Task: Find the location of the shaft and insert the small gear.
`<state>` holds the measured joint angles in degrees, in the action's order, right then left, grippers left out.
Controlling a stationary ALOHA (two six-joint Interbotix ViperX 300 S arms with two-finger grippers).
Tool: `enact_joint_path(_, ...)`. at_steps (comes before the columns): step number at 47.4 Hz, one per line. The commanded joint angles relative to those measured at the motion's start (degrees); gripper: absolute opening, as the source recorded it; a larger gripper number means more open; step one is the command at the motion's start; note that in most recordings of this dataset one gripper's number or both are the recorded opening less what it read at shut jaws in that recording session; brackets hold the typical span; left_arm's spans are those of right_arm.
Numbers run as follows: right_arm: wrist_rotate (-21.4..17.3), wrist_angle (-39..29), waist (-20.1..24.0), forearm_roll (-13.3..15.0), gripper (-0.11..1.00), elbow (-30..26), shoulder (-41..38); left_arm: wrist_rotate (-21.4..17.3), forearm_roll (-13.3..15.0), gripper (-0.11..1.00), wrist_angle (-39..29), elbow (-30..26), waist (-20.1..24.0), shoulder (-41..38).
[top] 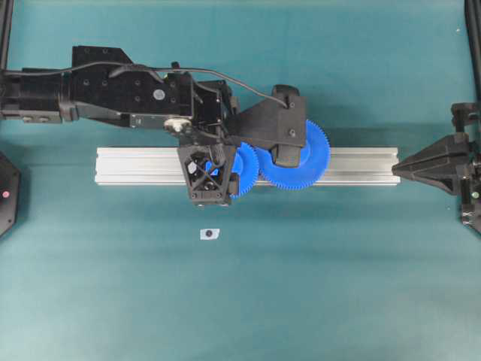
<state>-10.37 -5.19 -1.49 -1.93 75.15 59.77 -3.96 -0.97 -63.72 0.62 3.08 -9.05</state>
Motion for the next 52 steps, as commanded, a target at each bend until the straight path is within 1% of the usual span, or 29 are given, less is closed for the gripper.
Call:
enact_joint_path(1, -0.9, 0.5, -0.1, 0.0, 0.03, -0.5, -0.4, -0.1, -0.1, 0.88, 0.0, -1.3, -0.2, 2.2)
enact_joint_path(14, -2.5, 0.6, -0.1, 0.0, 0.03, -0.2, -0.3, -0.3, -0.2, 0.88, 0.1, -1.1, -0.2, 2.7)
enact_joint_path(52, -2.5, 0.8, -0.2, 0.1, 0.03, -0.2, -0.3, -0.6, -0.2, 0.88, 0.4, -1.5, -0.3, 2.3)
